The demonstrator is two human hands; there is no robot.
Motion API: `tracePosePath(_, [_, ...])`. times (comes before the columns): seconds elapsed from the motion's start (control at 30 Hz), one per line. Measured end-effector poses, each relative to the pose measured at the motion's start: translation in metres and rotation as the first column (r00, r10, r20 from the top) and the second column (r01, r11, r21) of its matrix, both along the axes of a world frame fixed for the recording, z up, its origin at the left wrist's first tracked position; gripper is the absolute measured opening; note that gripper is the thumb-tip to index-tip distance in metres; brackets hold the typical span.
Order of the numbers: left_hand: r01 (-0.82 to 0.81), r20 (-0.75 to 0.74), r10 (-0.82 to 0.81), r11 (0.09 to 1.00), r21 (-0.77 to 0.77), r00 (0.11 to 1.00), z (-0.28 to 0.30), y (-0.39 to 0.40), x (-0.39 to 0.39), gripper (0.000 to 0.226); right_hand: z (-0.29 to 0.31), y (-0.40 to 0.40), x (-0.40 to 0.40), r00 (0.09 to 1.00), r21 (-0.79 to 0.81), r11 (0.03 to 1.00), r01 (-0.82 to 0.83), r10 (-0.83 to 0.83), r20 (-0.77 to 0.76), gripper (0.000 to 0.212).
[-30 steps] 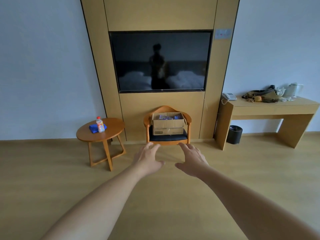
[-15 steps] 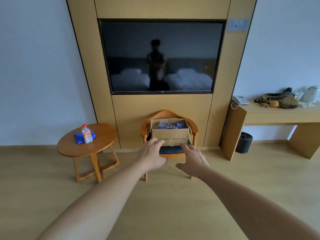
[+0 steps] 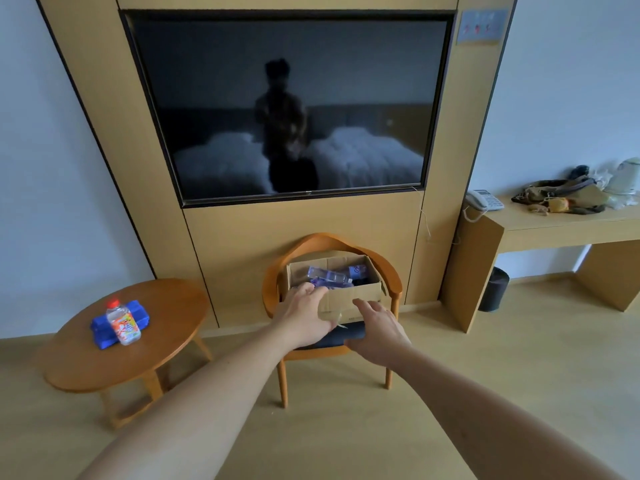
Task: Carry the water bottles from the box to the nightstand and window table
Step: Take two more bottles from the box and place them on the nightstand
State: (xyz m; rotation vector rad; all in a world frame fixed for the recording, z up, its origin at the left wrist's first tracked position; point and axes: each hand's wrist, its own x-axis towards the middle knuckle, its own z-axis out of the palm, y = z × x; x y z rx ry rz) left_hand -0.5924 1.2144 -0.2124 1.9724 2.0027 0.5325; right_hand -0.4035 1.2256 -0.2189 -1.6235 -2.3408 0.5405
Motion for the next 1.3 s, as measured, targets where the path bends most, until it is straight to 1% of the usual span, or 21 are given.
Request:
tracePosePath(0.1, [0.013, -0.056, -0.014, 1.0, -0.025, 0.998, -0.01, 0.054, -0.004, 0.08, -0.012, 0.056, -0.003, 1.0, -0.003, 1.0, -0.012, 0.012, -0.011, 0.085])
tracePosePath(0.23, [-0.013, -0.089, 0.009, 0.999, -0.042, 0.996, -0.02, 0.134, -0.01, 0.082, -0.026, 0.146, -0.008, 0.999, 0.003, 0.999, -0.032, 0.032, -0.035, 0.087])
tracePosePath(0.3, [-0.023, -0.089, 0.02, 0.999, -0.034, 0.996, -0.023, 0.173, -0.013, 0.078, -0.033, 0.194, -0.01, 0.999, -0.008, 0.999, -0.037, 0.037, -0.027, 0.089])
tracePosePath(0.43, [-0.068, -0.029, 0.067, 0.997, -0.046, 0.997, -0.031, 0.235, -0.022, 0.065, -0.043, 0.277, -0.014, 0.998, -0.063, 0.996, -0.057, 0.056, -0.02, 0.086])
tracePosePath(0.57, [-0.141, -0.051, 0.135, 0.982, -0.128, 0.989, -0.051, 0.287, -0.03, 0.067, -0.065, 0.343, -0.022, 0.995, -0.118, 0.989, -0.088, 0.092, 0.025, 0.089])
tracePosePath(0.7, [-0.159, -0.067, 0.146, 0.952, -0.261, 0.987, -0.082, 0.323, -0.037, 0.075, -0.102, 0.384, -0.032, 0.992, -0.194, 0.976, -0.1, 0.113, 0.054, 0.09])
tracePosePath(0.87, [-0.153, -0.062, 0.141, 0.933, -0.325, 0.988, -0.121, 0.369, -0.061, 0.08, -0.142, 0.423, -0.053, 0.992, -0.295, 0.953, -0.074, 0.101, 0.078, 0.091])
tracePosePath(1.0, [-0.09, -0.056, 0.075, 0.927, -0.364, 0.996, -0.157, 0.417, -0.09, 0.079, -0.174, 0.461, -0.078, 0.994, -0.374, 0.927, -0.032, 0.069, 0.087, 0.091])
tracePosePath(1.13, [-0.051, -0.016, 0.049, 0.903, -0.427, 0.999, -0.194, 0.466, -0.122, 0.079, -0.204, 0.497, -0.109, 0.992, -0.428, 0.904, 0.012, 0.044, 0.121, 0.088])
tracePosePath(1.3, [0.024, -0.008, -0.033, 0.854, -0.52, 0.999, -0.23, 0.504, -0.15, 0.077, -0.233, 0.528, -0.146, 0.976, -0.489, 0.868, 0.089, 0.022, 0.215, 0.084])
